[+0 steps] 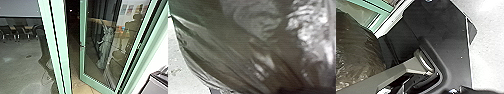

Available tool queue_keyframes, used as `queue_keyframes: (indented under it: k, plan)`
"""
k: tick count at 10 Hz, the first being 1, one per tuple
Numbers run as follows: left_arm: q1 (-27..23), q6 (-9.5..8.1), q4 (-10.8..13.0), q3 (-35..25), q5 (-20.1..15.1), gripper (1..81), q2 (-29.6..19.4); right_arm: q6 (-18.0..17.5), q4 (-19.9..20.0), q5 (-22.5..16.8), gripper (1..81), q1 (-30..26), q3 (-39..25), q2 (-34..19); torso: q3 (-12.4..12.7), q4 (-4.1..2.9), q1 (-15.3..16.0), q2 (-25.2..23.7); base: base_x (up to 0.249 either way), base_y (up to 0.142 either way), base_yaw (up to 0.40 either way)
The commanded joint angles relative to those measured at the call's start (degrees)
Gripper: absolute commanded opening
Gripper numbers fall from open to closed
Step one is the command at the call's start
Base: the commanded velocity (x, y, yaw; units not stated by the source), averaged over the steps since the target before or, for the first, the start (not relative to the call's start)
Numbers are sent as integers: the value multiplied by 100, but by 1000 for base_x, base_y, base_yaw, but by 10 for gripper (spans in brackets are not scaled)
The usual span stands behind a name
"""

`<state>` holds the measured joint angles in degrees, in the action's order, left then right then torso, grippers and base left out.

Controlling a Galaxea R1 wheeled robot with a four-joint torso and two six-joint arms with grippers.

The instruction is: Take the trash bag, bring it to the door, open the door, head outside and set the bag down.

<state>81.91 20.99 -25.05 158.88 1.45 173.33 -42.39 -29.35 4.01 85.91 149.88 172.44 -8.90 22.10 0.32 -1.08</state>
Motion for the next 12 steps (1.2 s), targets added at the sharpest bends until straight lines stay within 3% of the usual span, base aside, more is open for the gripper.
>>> queue_keyframes:
  k: [1,3,4,6,7,12]
  plan:
    - [-258,19,18,-15,-382,10,9,81,-79,-287,811,-157,-13,-14,0,0,-2,0,0,0,0]
    - [-267,19,0,-6,-382,10,9,396,43,-260,811,-113,-4,39,0,0,-2,0,0,0,0]
    - [-267,19,-9,-6,-382,10,9,753,417,-226,811,-60,91,91,0,0,-2,0,0,0,0]
    - [-267,19,-9,-14,-382,10,9,2411,2021,-217,811,-95,565,311,0,0,0,0,0,0,0]
    - [-267,19,-9,-6,-374,10,9,2875,2452,-234,811,-121,646,321,0,0,0,0,0,0,0]
    - [-267,19,-9,-6,-382,10,9,2947,2505,-278,811,-122,383,276,0,0,-2,0,0,-32,0]
